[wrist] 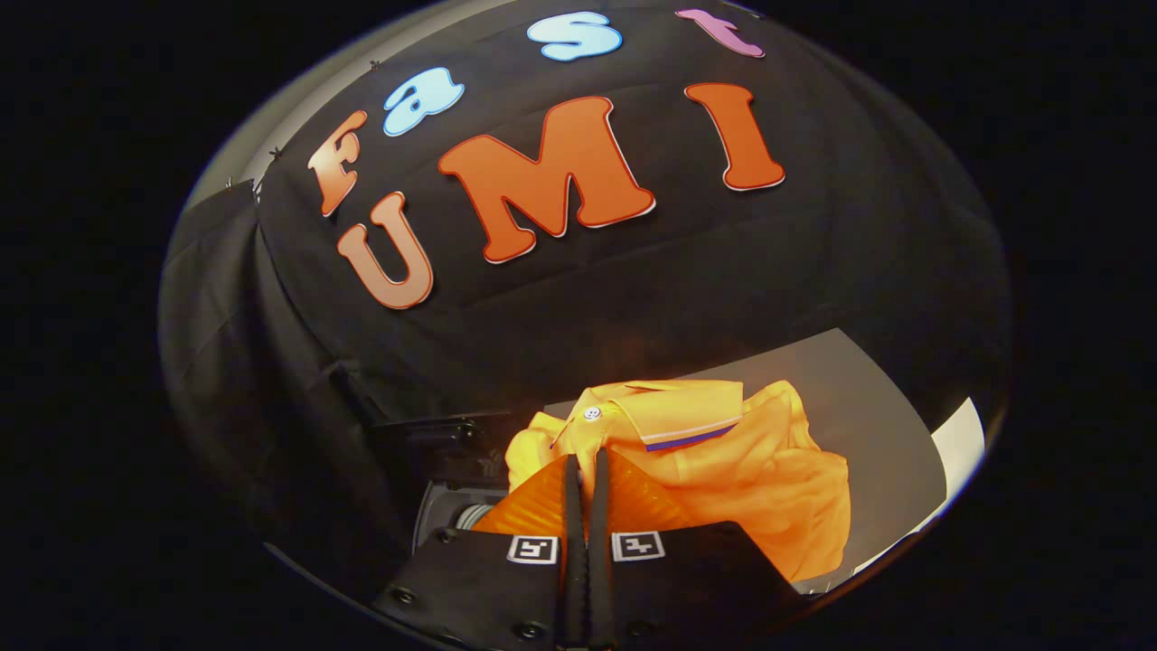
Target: Put the clothes into the washing machine and then close the washing machine lid.
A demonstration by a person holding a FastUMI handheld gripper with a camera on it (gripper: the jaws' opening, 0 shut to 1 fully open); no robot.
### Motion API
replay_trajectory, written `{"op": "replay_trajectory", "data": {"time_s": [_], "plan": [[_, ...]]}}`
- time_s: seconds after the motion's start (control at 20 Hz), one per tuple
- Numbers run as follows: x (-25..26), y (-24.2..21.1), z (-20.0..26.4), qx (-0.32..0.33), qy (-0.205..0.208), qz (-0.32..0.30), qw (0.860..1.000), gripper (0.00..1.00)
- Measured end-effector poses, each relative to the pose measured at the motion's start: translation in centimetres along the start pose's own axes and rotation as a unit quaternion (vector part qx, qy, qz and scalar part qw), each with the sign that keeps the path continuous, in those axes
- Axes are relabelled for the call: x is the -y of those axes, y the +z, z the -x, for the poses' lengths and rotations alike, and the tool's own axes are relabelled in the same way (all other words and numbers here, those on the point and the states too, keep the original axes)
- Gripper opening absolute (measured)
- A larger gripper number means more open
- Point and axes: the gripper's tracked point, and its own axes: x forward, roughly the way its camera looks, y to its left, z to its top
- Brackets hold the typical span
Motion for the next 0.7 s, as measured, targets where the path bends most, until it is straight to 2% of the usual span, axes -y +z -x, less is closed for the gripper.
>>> {"op": "replay_trajectory", "data": {"time_s": [0.4,0.7], "plan": [[-10.5,1.8,4.6,0.041,0.063,0.025,0.997,0.08],[-18.2,0.4,5.7,0.052,0.093,0.047,0.993,0.08]]}}
